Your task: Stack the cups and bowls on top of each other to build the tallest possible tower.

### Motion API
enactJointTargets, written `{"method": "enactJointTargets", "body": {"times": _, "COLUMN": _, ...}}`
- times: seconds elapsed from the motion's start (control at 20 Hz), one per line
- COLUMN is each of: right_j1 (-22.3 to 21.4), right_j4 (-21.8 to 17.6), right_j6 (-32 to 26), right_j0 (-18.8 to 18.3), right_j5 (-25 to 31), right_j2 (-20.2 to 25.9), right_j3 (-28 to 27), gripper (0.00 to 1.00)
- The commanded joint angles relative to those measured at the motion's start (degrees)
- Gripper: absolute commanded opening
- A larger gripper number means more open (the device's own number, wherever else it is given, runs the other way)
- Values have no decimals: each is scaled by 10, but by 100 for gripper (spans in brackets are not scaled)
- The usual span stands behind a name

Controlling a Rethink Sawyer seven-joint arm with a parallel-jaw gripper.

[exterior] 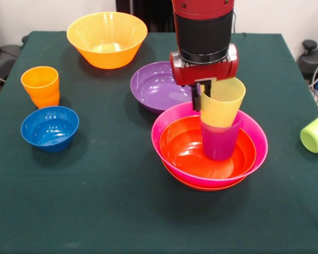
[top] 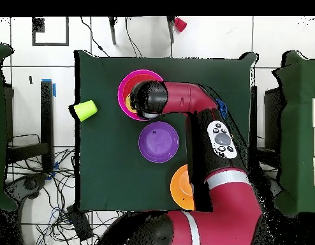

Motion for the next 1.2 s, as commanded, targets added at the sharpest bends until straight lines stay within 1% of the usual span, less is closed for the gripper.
{"method": "enactJointTargets", "body": {"times": 0.05, "right_j1": 11, "right_j4": -28, "right_j6": -29, "right_j0": -5, "right_j5": 15, "right_j2": 17, "right_j3": -9, "gripper": 0}}
{"method": "enactJointTargets", "body": {"times": 0.45, "right_j1": 6, "right_j4": -10, "right_j6": -13, "right_j0": -6, "right_j5": 16, "right_j2": 25, "right_j3": 8, "gripper": 0}}
{"method": "enactJointTargets", "body": {"times": 0.75, "right_j1": 8, "right_j4": -12, "right_j6": -16, "right_j0": -8, "right_j5": 5, "right_j2": 29, "right_j3": 9, "gripper": 0}}
{"method": "enactJointTargets", "body": {"times": 0.8, "right_j1": 9, "right_j4": -12, "right_j6": -16, "right_j0": -8, "right_j5": 1, "right_j2": 29, "right_j3": 8, "gripper": 100}}
{"method": "enactJointTargets", "body": {"times": 1.0, "right_j1": 8, "right_j4": -15, "right_j6": -15, "right_j0": -6, "right_j5": -2, "right_j2": 27, "right_j3": 4, "gripper": 100}}
{"method": "enactJointTargets", "body": {"times": 1.15, "right_j1": 9, "right_j4": -5, "right_j6": 7, "right_j0": -5, "right_j5": -14, "right_j2": 26, "right_j3": 4, "gripper": 100}}
{"method": "enactJointTargets", "body": {"times": 1.2, "right_j1": 9, "right_j4": -5, "right_j6": 7, "right_j0": -3, "right_j5": -9, "right_j2": 24, "right_j3": 4, "gripper": 100}}
